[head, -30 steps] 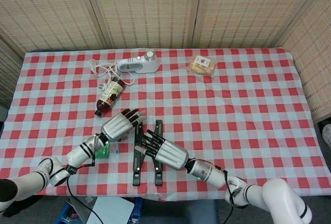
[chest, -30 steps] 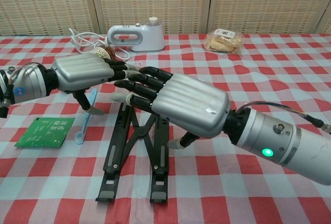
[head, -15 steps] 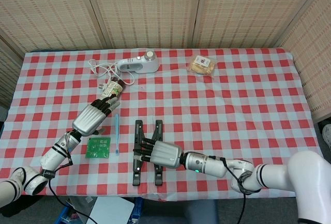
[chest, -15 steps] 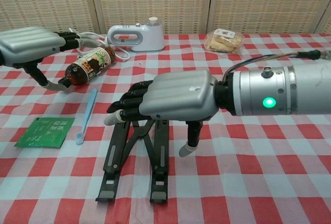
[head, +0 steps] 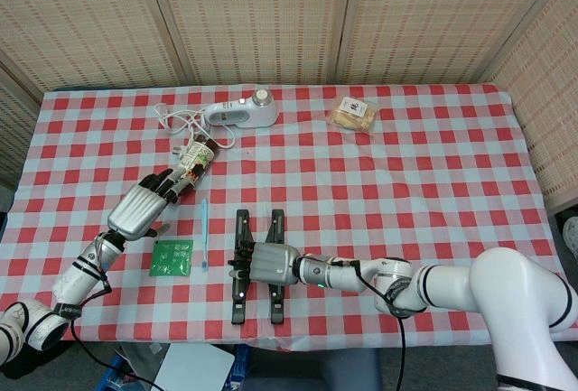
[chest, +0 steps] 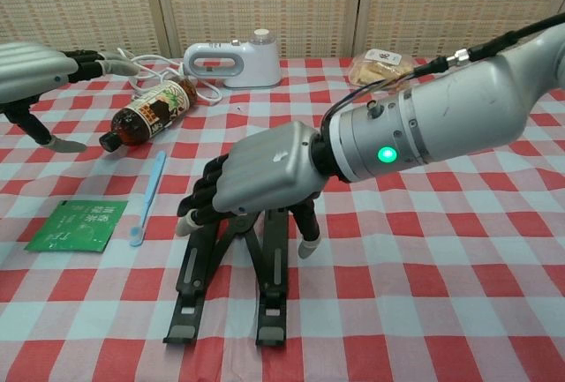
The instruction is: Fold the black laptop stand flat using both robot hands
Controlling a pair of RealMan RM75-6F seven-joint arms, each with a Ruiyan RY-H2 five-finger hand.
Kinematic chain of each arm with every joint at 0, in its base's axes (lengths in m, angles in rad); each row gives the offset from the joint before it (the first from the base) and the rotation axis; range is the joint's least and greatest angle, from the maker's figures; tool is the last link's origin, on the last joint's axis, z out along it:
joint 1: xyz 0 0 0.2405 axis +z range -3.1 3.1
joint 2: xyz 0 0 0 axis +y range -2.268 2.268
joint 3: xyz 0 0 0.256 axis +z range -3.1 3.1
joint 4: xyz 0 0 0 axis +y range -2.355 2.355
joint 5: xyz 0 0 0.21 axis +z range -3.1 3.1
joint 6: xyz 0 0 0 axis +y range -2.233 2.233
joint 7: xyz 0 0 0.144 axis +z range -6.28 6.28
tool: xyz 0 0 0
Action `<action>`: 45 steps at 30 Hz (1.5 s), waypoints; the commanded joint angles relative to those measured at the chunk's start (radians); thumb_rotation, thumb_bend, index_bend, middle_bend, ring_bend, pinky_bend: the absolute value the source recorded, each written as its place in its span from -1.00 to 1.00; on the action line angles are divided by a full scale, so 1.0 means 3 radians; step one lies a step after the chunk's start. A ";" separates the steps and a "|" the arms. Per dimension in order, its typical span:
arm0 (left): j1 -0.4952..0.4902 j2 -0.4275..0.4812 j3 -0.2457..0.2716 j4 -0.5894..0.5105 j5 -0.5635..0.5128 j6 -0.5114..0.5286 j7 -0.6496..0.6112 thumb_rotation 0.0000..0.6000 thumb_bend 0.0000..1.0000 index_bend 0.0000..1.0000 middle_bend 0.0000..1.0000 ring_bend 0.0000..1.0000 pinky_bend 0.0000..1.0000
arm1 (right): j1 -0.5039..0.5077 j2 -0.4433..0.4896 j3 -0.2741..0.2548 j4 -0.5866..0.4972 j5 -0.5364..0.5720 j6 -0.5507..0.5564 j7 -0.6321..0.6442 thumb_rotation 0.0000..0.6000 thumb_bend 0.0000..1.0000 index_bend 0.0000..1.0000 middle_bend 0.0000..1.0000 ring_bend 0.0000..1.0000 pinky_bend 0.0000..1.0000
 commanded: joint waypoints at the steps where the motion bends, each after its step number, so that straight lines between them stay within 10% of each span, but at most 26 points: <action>1: 0.0019 -0.0010 0.0007 0.0042 0.0012 -0.0010 -0.0038 1.00 -0.61 -1.00 -1.00 -0.87 -0.60 | 0.0053 -0.0078 -0.0053 0.0100 -0.0037 -0.0026 0.0033 1.00 -1.00 -1.00 -1.00 -1.00 -1.00; 29: 0.0100 -0.0093 -0.0017 0.0328 0.0098 -0.0009 -0.0274 1.00 -0.61 -1.00 -1.00 -0.89 -0.61 | 0.0359 -0.0387 -0.0259 0.0577 -0.0120 0.0007 0.0503 1.00 -1.00 -1.00 -1.00 -1.00 -1.00; 45: 0.0126 -0.0117 -0.0013 0.0407 0.0129 -0.0013 -0.0326 1.00 -0.61 -1.00 -1.00 -0.92 -0.63 | 0.0441 -0.0483 -0.0348 0.0756 -0.0201 0.0208 0.0786 1.00 -0.85 -0.77 -0.56 -1.00 -1.00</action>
